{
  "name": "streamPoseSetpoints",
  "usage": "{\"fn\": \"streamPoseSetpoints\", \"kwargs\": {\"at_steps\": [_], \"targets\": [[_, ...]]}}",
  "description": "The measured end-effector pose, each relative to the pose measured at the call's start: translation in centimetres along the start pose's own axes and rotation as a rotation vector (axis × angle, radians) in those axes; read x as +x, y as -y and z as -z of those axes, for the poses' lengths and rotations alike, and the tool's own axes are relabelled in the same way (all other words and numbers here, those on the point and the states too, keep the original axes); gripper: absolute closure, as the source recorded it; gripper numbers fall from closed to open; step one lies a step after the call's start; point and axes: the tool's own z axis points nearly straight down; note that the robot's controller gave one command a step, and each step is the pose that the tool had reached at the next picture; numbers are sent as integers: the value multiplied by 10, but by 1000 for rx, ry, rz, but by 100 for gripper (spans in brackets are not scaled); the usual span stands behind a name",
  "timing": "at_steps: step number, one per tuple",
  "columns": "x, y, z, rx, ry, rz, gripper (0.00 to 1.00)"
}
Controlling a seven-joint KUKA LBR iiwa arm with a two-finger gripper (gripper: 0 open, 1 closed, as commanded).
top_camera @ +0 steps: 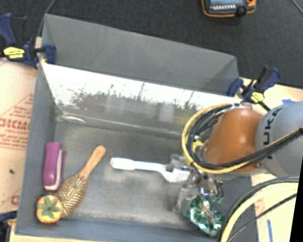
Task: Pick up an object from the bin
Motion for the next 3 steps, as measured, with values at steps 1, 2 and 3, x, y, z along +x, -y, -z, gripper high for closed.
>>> {"fn": "streamPoseSetpoints", "kwargs": {"at_steps": [1, 2, 3], "targets": [[19, -53, 0, -1, -2, -28, 0], [-10, -112, 0, 0, 8, 24, 0], [29, -47, 7, 7, 23, -208, 100]]}}
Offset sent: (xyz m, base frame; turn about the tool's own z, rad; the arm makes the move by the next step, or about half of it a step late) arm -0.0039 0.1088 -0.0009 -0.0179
